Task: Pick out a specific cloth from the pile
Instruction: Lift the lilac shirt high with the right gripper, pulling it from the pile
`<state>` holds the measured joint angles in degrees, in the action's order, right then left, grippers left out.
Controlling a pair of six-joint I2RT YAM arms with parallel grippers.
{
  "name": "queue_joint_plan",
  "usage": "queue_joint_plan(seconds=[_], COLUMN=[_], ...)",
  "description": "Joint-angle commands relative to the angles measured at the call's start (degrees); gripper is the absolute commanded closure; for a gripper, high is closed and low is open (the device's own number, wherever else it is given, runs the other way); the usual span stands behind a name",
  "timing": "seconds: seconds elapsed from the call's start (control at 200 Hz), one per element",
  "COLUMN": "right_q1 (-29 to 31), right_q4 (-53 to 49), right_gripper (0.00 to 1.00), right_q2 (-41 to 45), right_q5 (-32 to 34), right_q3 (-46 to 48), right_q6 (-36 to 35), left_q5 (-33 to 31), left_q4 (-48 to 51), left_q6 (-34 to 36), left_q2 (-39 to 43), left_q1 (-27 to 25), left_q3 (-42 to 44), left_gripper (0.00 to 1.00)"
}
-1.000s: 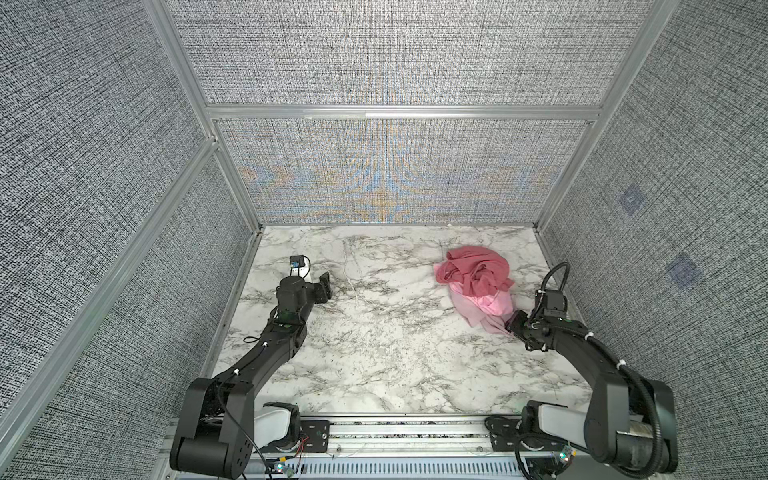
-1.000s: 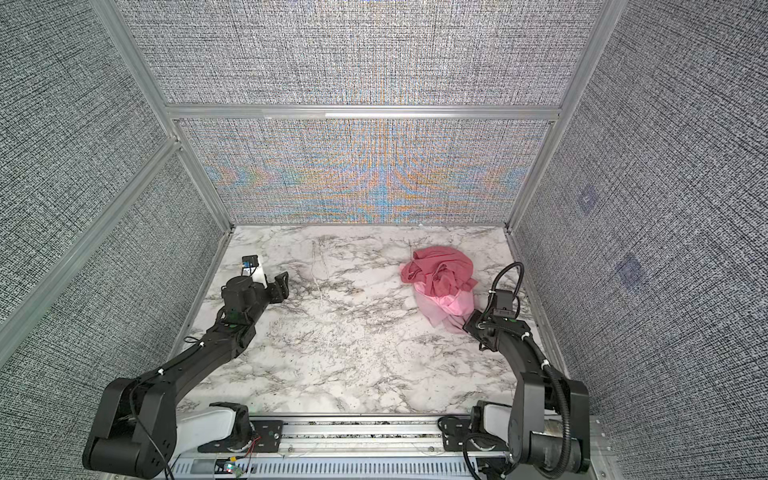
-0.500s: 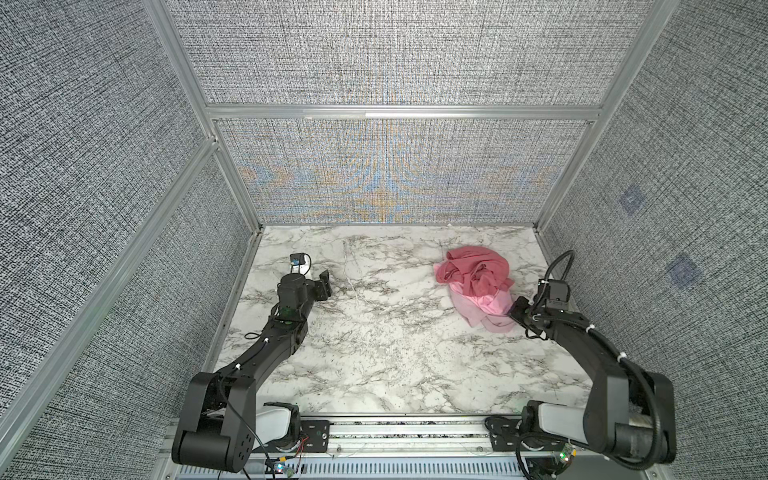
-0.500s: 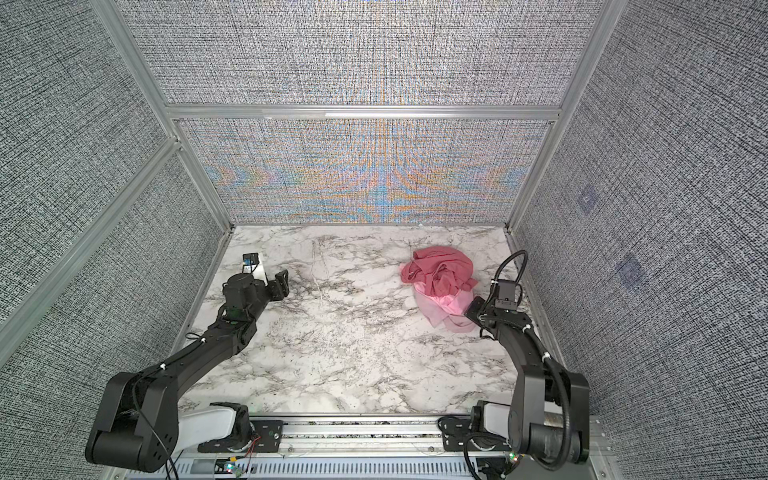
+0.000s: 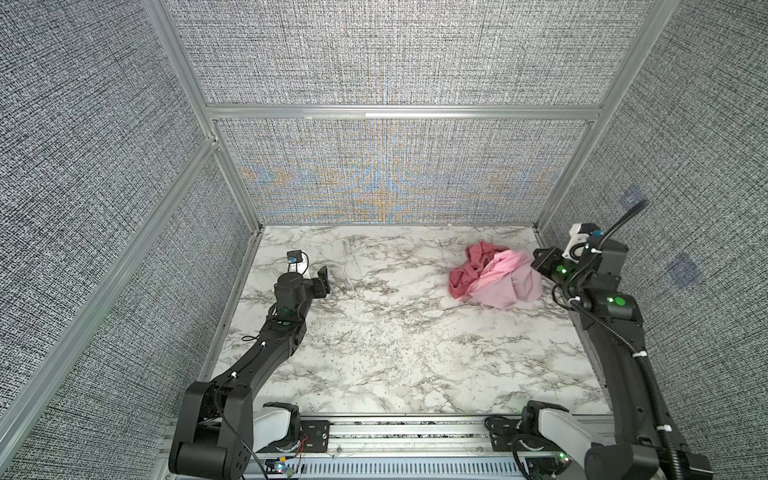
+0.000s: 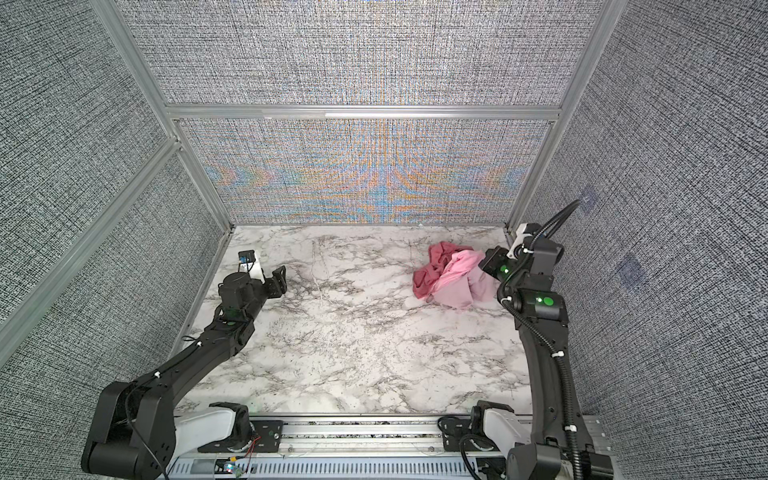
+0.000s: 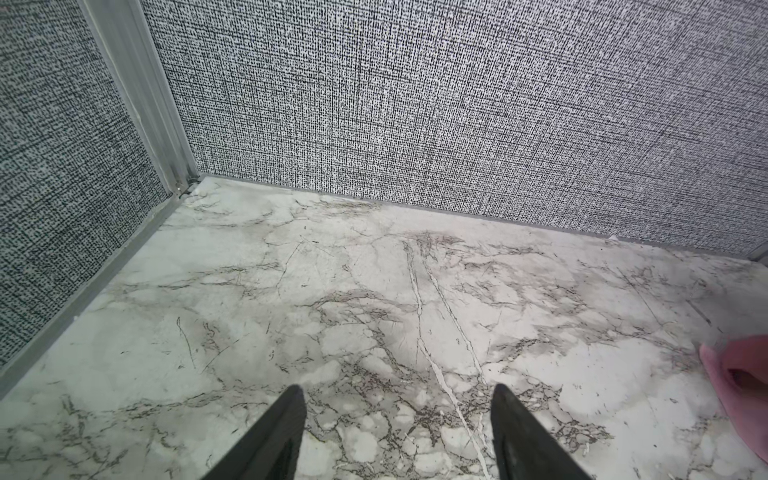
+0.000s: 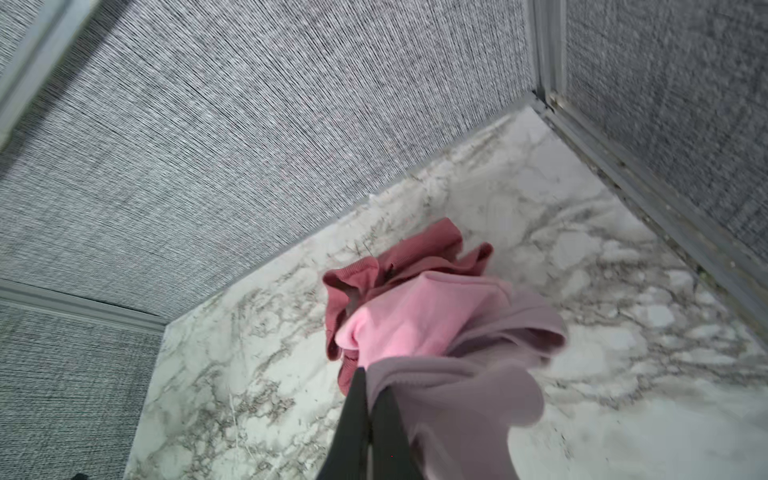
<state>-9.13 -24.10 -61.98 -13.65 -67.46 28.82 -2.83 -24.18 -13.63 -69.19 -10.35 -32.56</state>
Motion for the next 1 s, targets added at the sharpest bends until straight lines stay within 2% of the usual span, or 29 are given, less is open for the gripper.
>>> queue_joint_plan(seconds=[0.0, 0.465, 0.725, 0.996], right_q1=[-0.1, 1.1, 10.3, 21.5], right_q4=[1.6, -0.6, -9.6, -13.7], right_gripper=[1.0, 1.0, 1.0, 1.0], right_q2=[-1.8, -11.6, -16.6, -27.8], right_q5=[-2.7, -11.0, -9.2, -11.7], right_q3=[-5.4, -30.2, -48.2, -67.5], right_q6=[1.3, 3.1, -1.9, -2.9], left_q5=[0.1, 0.1, -0.1, -0.7], left_q4=[0.9, 5.9, 15.5, 30.9], left_q6=[-0.1, -1.4, -2.2, -2.0], left_q2=[1.3, 4.6, 7.3, 8.7], left_q1=[0.1, 0.1, 0.1, 0.1], left_q3=[-0.7, -3.0, -9.9, -23.0], left_gripper=[0.27, 0.28, 0.28, 0.28])
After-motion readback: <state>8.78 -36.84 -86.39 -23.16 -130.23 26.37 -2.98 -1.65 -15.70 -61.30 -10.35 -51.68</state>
